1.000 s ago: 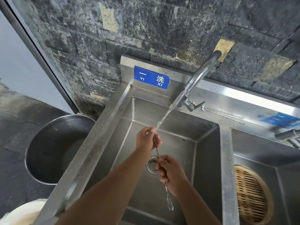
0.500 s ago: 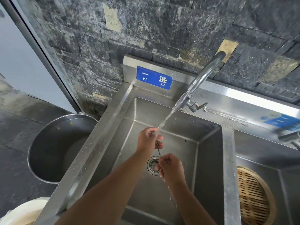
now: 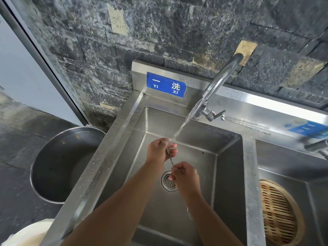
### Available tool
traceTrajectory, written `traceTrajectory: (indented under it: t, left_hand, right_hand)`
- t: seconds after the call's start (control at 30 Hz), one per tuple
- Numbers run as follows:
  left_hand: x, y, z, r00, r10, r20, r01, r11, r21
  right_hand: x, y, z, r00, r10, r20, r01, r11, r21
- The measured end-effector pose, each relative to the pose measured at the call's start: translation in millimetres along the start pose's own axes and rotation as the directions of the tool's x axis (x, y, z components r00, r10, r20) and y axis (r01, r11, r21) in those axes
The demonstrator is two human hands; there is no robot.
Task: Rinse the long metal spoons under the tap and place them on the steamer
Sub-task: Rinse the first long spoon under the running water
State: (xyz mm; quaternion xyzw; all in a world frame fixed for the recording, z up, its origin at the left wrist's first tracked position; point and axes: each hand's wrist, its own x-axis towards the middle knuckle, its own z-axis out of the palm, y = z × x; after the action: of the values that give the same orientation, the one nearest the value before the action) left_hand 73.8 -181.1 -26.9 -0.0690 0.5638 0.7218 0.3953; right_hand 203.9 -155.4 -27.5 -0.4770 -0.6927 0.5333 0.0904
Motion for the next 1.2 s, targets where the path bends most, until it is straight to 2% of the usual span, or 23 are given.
traceTrajectory:
  t: [0.2,0.33,0.4,0.53,0.67,0.9,1.03,1.2]
  left_hand:
    - [0.7,8.7,2.4,0.993,0.003,0.117,-0.011,0.998,0.063]
    - [3.6,12.1,3.3,0.996,0.025,0.09,-0.034,0.995,0.099]
    - [5.6,12.9,2.3,0.998,0.009,0.06,-0.015,0.995,0.101]
    - [5.6,20.0,2.2,0.997,-0.003,0.082,0.001,1.0,0.026]
    - [6.8,31.6,3.7,0.994,0.062,0.094,-0.064,0.998,0.024]
    - [12.3,35.4,19.7,0.978,0.204,0.038,-0.207,0.946,0.251]
    - [16.8,38.6,27.1,0.978,0.202,0.048,-0.207,0.941,0.267]
    - [15.2,52.4,33.9,0.987,0.135,0.087,-0.147,0.975,0.164]
  right_hand:
    - [23.1,-17.2,3.0,0.999,0.034,-0.006,-0.034,0.995,0.096]
    - [39.8,-44.0,2.8,1.0,-0.02,-0.013,0.021,0.993,0.114]
    - [48.7,-57.9,3.9,0.999,-0.041,0.012,0.039,0.99,0.139]
    - [61.2,-81.5,8.7,0.997,0.021,0.074,-0.041,0.959,0.282]
    - [60.7,-94.5,11.3,0.988,-0.008,0.157,-0.051,0.928,0.37]
    - [48.0,-86.6,-2.8,0.991,-0.041,0.129,0.007,0.968,0.252]
    - [38.5,-81.5,-11.3,0.985,-0.076,0.155,0.032,0.962,0.27]
    - [33.2,-73.1,-15.4,0.984,-0.076,0.16,0.027,0.957,0.287]
